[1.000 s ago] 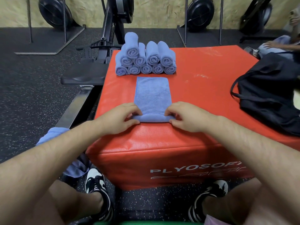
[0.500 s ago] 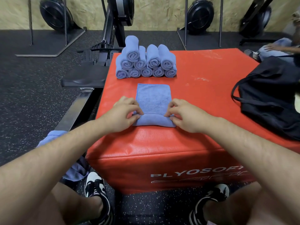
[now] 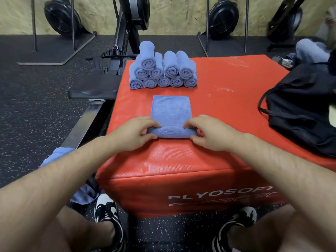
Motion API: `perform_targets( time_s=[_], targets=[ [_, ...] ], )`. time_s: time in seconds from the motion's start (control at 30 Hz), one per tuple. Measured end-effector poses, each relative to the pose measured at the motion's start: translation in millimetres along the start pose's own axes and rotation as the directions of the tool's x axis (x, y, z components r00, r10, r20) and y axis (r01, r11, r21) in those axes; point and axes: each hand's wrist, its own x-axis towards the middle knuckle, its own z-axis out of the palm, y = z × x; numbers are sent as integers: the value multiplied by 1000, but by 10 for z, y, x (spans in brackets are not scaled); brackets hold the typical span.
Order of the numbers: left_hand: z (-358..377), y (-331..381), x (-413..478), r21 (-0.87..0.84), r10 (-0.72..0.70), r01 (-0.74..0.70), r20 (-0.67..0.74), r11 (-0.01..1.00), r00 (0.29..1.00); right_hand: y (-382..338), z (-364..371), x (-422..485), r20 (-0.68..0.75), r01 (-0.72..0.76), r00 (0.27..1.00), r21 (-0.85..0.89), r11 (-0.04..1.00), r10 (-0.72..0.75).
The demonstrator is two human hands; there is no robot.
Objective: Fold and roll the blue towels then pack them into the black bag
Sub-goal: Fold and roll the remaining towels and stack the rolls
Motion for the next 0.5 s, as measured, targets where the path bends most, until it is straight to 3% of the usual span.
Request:
perform_targets(
  time_s=[0.1, 0.2, 0.33, 0.5],
  targets=[
    [-57, 45, -30, -179, -144, 152, 57, 972, 988, -10, -130, -31, 76, -97, 993, 151, 984, 86],
    [-43, 62, -22, -223, -168, 177, 57, 959, 984, -24, -155, -36, 122, -134, 986, 191, 972, 112],
    [16, 4, 26, -99, -114, 110, -33, 989, 993, 20, -58, 36, 38, -81, 996, 157, 984, 76],
    [17, 48, 89, 25, 56, -53, -128, 998, 990, 6, -21, 86, -104, 58, 993, 57, 997, -52]
  ],
)
